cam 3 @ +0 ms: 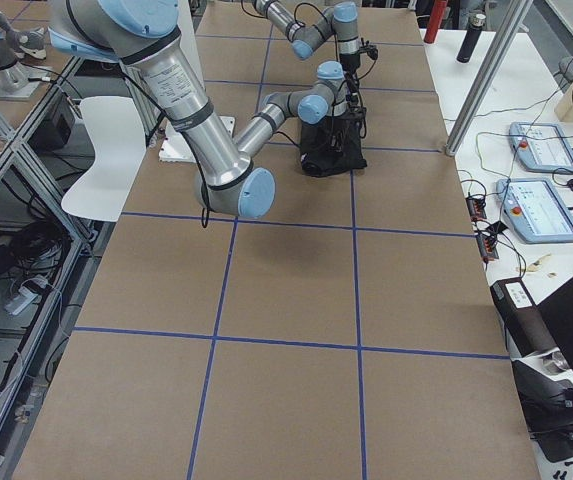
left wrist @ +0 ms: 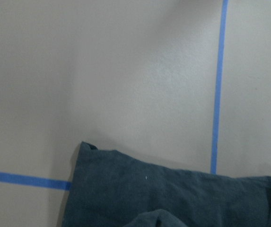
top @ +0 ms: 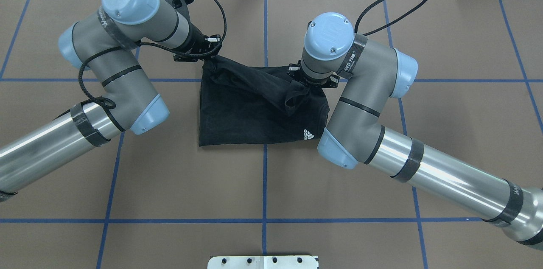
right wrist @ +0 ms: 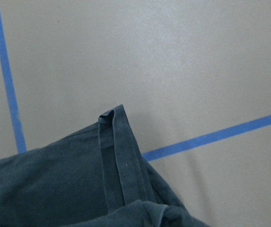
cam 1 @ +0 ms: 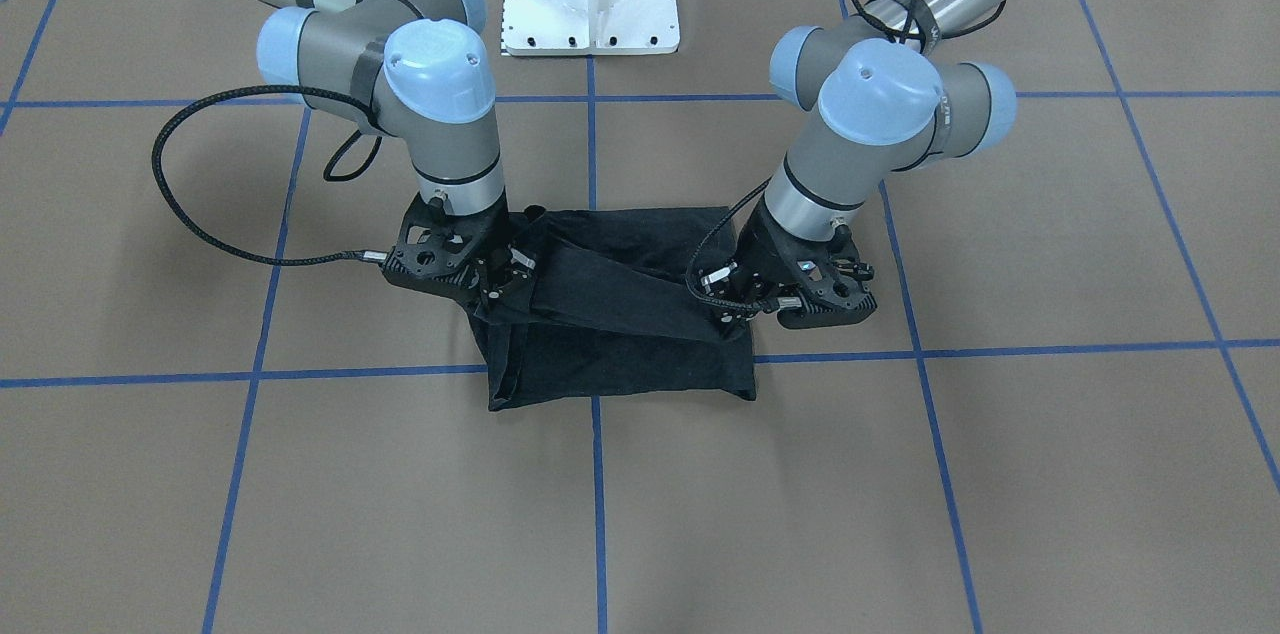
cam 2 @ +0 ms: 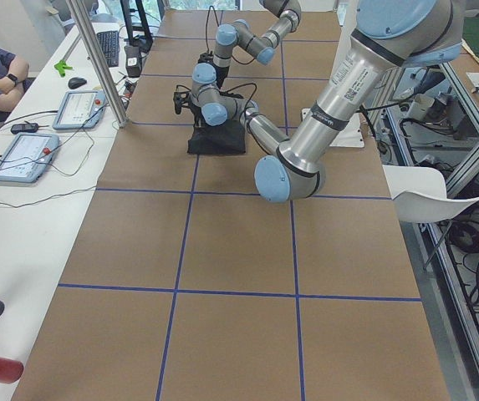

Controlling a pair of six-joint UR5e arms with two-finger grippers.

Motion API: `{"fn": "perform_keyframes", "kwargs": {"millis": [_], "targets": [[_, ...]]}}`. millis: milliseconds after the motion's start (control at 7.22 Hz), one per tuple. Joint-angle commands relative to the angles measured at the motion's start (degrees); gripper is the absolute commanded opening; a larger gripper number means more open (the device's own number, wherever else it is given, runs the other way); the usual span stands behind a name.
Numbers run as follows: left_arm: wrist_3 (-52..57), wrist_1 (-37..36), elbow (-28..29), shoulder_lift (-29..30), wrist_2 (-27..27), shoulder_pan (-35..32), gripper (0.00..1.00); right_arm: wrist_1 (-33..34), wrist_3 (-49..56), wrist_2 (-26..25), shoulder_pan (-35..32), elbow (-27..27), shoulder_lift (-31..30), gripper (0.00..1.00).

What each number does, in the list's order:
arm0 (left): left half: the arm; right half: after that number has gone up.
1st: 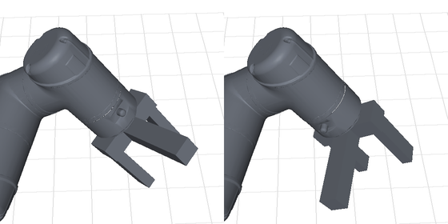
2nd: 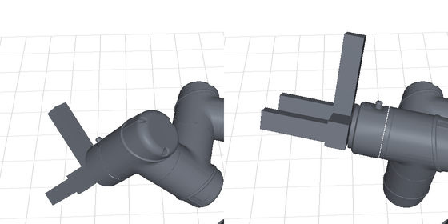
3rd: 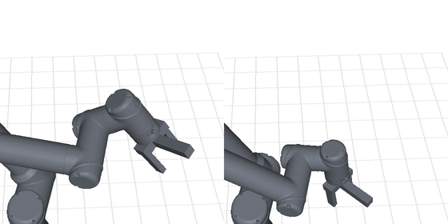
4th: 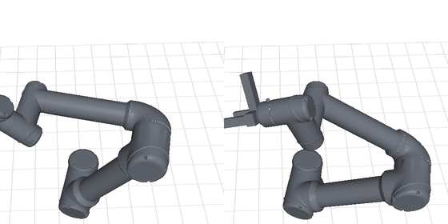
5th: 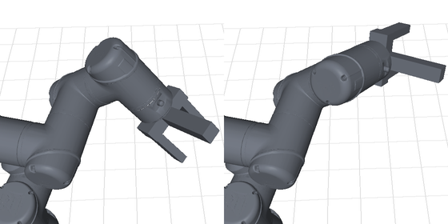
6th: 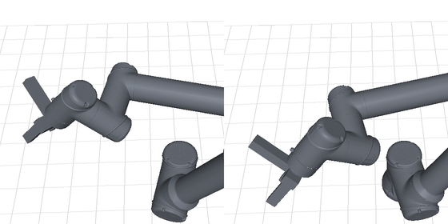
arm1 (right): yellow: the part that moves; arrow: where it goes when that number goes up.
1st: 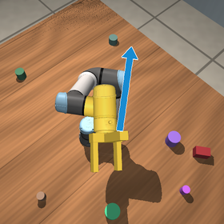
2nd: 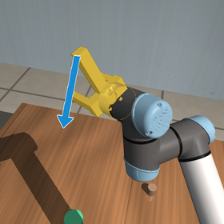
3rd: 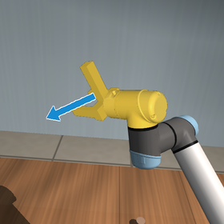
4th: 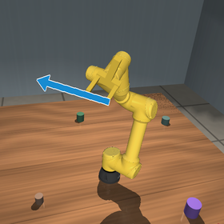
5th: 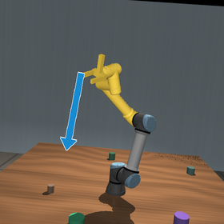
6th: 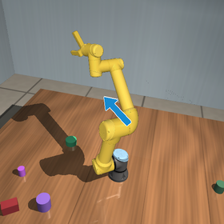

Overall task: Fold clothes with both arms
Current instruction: 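Fold the near half away from the robot over the far half with both grippers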

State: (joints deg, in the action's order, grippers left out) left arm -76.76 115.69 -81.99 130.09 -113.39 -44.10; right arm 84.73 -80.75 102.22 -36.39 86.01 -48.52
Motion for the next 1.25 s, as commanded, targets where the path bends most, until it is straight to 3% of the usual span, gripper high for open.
{"fn": "perform_keyframes", "kwargs": {"millis": [0, 138, 277, 415, 554, 692, 969, 1108], "targets": [[3.17, 0.06, 3.23, 1.04, 1.33, -0.10, 0.00, -2.38, 0.16, 0.00, -0.70, -4.17, 1.22, 0.00], [3.54, 0.24, 4.02, 1.13, 1.42, -0.19, 0.16, -2.47, 0.16, 0.00, -1.31, -6.71, 2.97, 0.24], [5.11, 1.54, 4.03, 1.13, 1.33, -0.98, 0.83, -2.47, -0.02, 0.00, -2.19, -7.69, 3.69, 0.99], [5.13, 2.78, 3.95, 1.22, 0.98, -1.85, 1.00, -2.29, -0.02, 2.53, -4.46, -7.79, 5.52, 0.99], [5.47, 3.22, 3.60, 1.13, 0.28, -3.78, 1.00, -2.12, 0.16, 8.38, -5.87, -7.44, 6.06, 1.00], [10.96, 3.05, 3.51, 1.05, -3.73, -4.58, 1.00, -2.03, 0.59, 9.83, -4.93, -5.26, 5.98, 1.00], [13.30, 3.05, 3.15, 0.17, -5.35, -5.29, 1.00, 0.93, 0.60, 5.84, 1.80, -1.56, 5.19, 0.99], [13.21, 3.14, 3.07, -0.27, -5.35, -5.20, 1.00, 8.09, 0.77, 0.23, 6.63, 1.41, 6.06, 0.98]]}}
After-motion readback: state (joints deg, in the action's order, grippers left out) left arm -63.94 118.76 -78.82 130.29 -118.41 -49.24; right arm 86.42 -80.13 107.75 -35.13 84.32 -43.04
